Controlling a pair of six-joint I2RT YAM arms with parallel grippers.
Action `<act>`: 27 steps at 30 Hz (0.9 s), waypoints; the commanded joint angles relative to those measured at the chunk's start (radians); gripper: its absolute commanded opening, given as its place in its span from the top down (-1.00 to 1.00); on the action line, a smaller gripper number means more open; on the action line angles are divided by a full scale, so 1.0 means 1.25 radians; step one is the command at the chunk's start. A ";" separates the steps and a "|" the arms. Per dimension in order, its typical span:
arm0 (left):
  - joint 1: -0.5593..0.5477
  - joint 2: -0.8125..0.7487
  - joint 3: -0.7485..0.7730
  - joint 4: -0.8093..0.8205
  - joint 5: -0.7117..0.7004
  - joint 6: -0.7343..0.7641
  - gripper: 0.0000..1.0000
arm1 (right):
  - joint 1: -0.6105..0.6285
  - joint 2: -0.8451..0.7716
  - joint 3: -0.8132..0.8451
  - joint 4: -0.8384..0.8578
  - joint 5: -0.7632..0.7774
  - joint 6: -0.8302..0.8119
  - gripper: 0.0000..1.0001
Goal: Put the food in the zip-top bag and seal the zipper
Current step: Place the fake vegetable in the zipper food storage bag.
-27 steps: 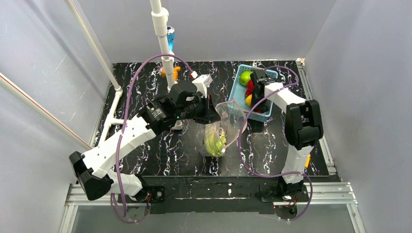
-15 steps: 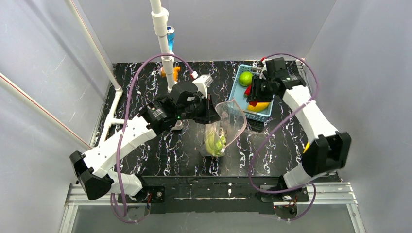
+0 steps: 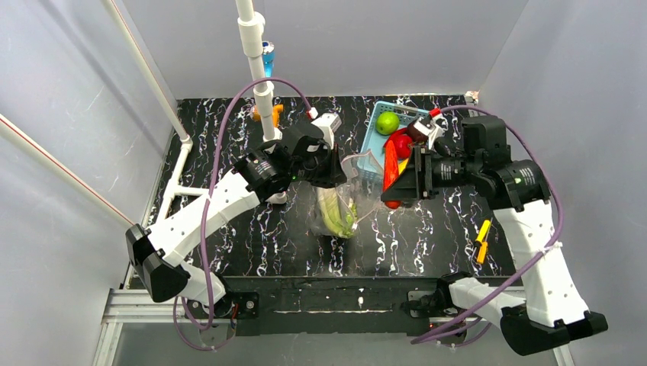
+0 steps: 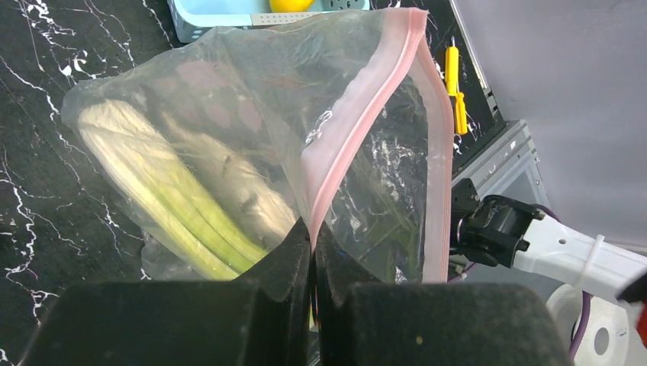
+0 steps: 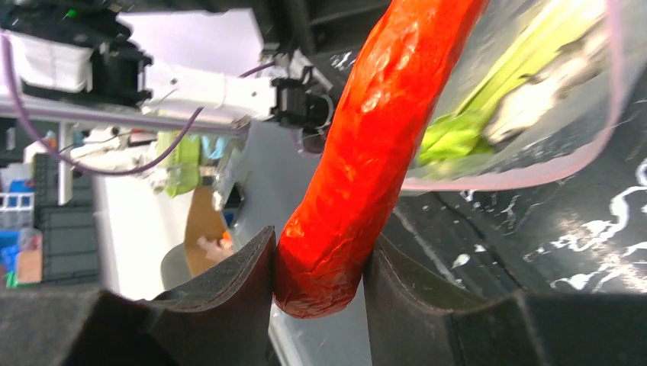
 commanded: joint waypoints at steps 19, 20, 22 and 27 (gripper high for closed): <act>0.004 -0.055 -0.026 0.038 0.113 0.018 1.00 | 0.108 0.149 -0.103 0.066 -0.069 0.122 0.42; 0.004 -0.059 -0.028 0.039 0.116 0.014 1.00 | 0.108 0.156 -0.095 0.056 -0.052 0.116 0.39; 0.004 -0.066 -0.035 0.044 0.119 0.007 1.00 | 0.108 0.170 -0.072 0.033 -0.009 0.100 0.33; 0.004 -0.076 -0.040 0.058 0.138 -0.013 1.00 | 0.108 0.198 -0.063 0.071 0.038 0.106 0.11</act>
